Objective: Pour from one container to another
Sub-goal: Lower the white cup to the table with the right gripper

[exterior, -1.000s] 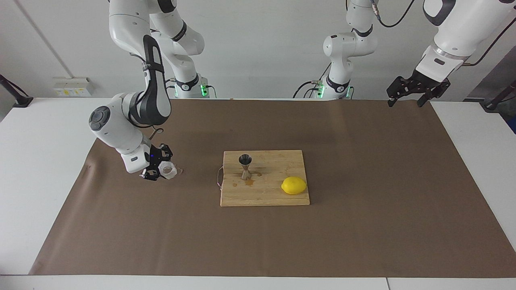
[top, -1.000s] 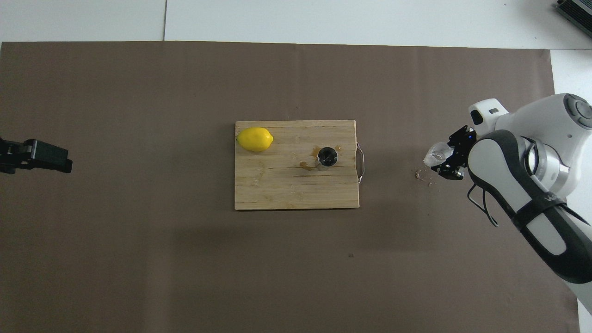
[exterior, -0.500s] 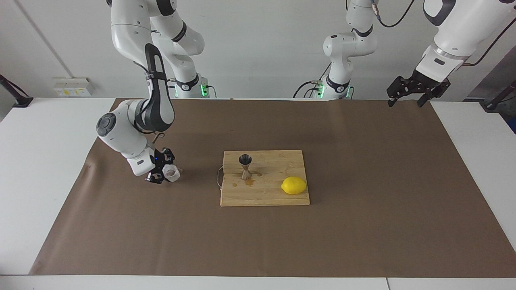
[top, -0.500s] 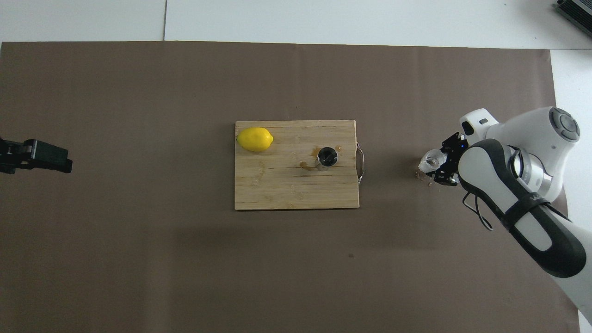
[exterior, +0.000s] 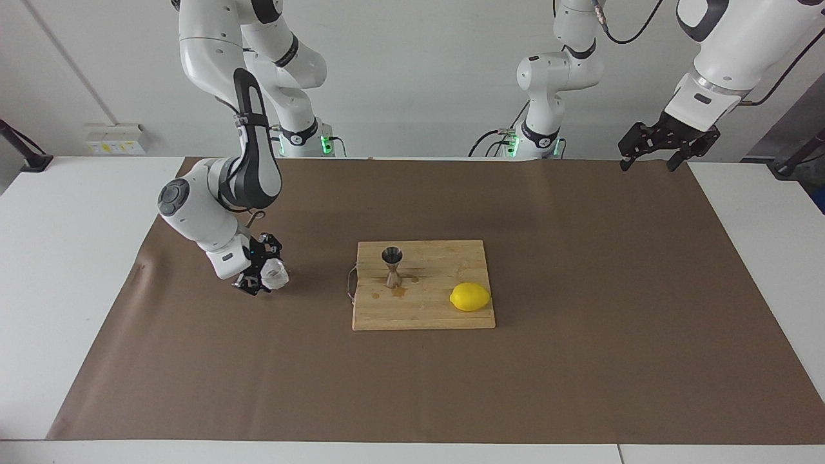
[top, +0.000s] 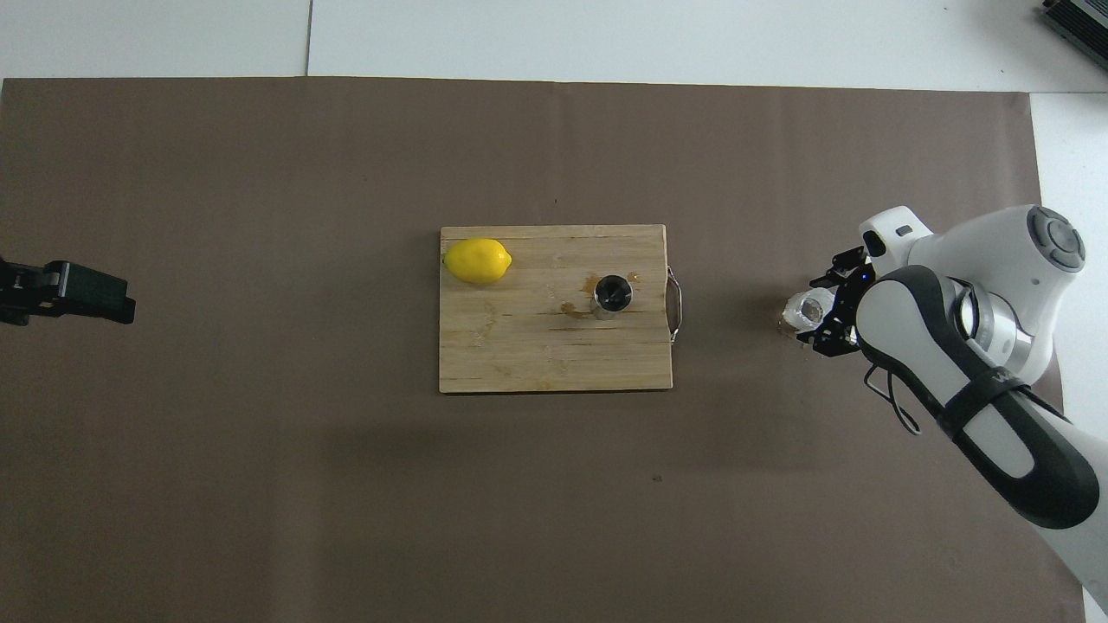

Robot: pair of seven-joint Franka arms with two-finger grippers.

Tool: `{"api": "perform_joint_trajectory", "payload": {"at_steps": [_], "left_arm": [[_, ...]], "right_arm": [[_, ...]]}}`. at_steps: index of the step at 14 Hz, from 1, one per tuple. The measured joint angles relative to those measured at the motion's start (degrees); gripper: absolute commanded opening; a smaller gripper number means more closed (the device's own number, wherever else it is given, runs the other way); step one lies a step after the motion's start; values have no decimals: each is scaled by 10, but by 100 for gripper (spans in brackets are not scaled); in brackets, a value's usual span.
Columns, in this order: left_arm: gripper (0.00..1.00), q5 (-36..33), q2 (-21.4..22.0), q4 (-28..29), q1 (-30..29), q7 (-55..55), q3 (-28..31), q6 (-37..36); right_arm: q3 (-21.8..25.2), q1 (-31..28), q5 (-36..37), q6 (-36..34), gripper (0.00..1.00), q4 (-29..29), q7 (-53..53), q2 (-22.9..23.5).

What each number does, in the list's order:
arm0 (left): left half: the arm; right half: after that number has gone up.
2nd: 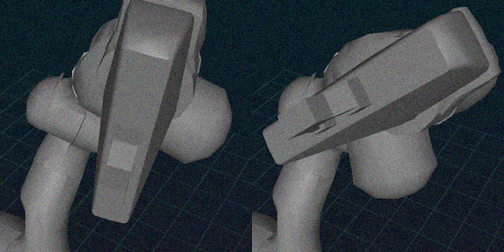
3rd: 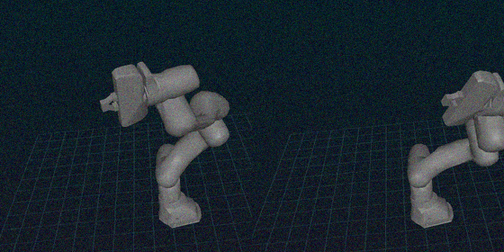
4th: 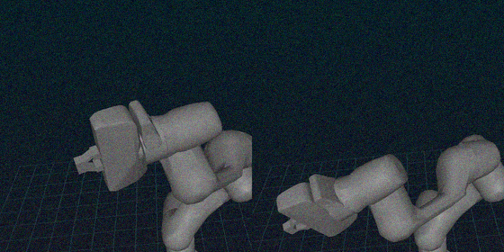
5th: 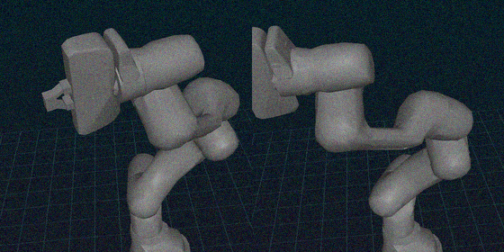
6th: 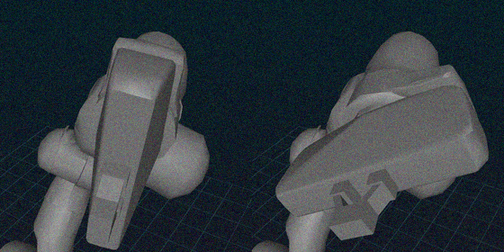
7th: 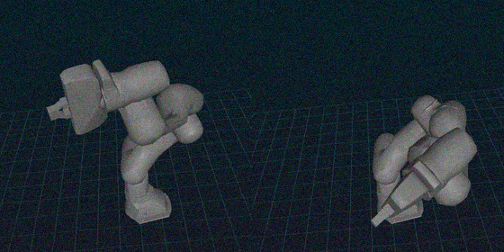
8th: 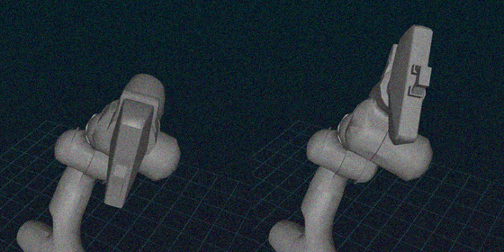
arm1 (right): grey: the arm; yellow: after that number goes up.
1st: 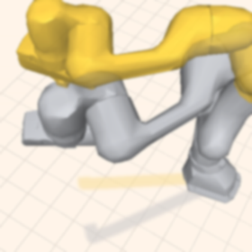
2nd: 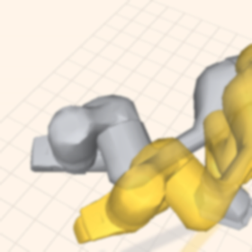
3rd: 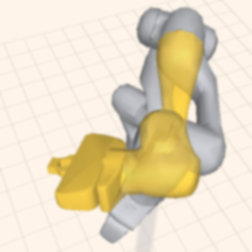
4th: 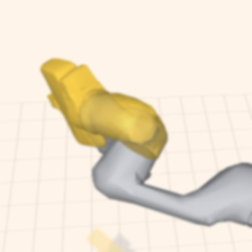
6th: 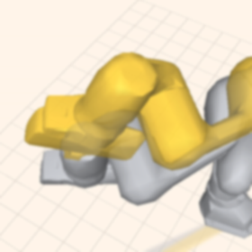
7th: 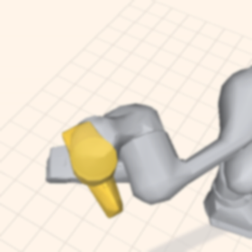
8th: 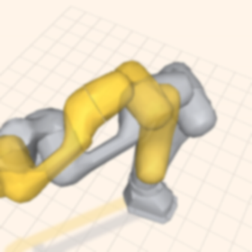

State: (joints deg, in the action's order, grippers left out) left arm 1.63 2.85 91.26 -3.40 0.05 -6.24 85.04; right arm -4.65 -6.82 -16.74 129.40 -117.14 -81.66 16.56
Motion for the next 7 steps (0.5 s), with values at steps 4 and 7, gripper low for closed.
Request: {"api": "perform_joint_trajectory", "payload": {"at_steps": [4,7], "left_arm": [[100,0,0,0,0,0,0,0],[100,0,0,0,0,0,0,0]], "right_arm": [[-1,5,0,-2,100,0,41,-32],[-2,10,0,-43,100,1,103,-69]]}}
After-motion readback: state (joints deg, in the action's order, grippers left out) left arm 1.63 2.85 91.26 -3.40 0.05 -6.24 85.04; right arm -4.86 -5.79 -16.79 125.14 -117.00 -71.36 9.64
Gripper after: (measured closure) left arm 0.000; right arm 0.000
